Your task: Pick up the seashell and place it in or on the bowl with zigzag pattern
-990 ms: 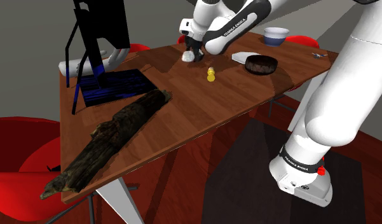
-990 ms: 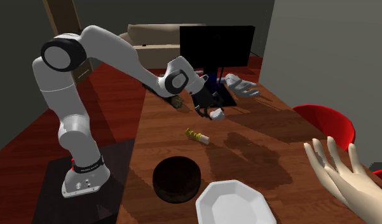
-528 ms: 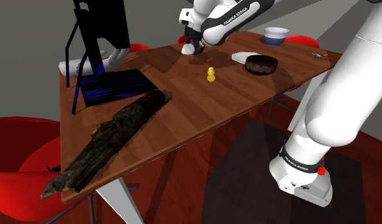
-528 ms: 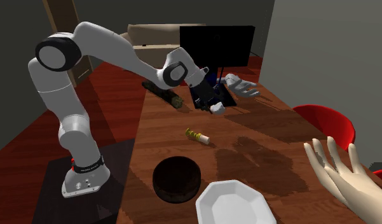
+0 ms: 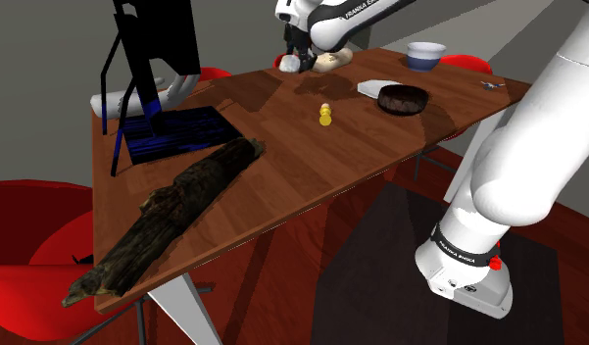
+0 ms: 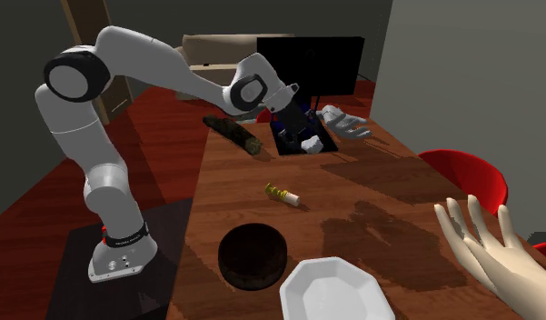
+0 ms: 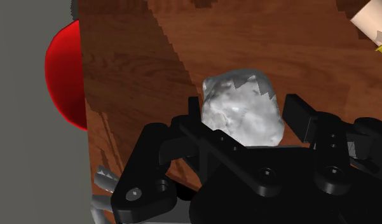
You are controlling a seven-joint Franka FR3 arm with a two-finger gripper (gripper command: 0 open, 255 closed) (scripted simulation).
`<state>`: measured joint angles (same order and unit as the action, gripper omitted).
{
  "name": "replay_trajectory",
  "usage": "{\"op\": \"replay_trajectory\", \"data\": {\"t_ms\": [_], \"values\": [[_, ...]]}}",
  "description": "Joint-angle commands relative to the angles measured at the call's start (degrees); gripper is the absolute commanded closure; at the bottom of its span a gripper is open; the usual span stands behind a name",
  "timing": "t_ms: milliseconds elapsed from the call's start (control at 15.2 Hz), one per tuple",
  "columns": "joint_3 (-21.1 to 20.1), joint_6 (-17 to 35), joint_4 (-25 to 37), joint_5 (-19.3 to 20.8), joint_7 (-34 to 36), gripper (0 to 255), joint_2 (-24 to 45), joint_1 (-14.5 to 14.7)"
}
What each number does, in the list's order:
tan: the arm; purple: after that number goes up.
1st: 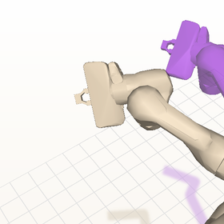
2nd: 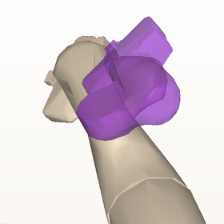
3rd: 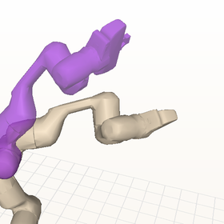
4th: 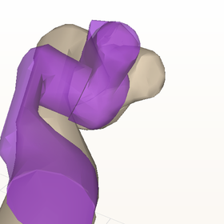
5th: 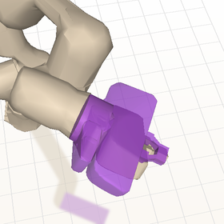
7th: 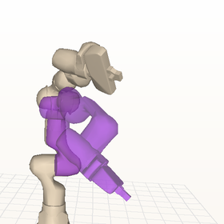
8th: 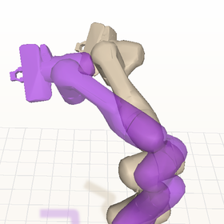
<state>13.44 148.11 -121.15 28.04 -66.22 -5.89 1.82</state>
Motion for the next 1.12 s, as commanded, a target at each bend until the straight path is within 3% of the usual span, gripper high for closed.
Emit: {"op": "replay_trajectory", "data": {"t_ms": [0, 528, 1056], "values": [[0.5, -0.2, -1.3, -0.3, -1.3, 255, -1.8, -0.3], [6.2, 1.6, -12.7, -0.4, -10.2, 255, -14.0, -3.3], [13.6, 0.6, -20.0, 0.0, -20.8, 255, -25.2, -6.1]]}}
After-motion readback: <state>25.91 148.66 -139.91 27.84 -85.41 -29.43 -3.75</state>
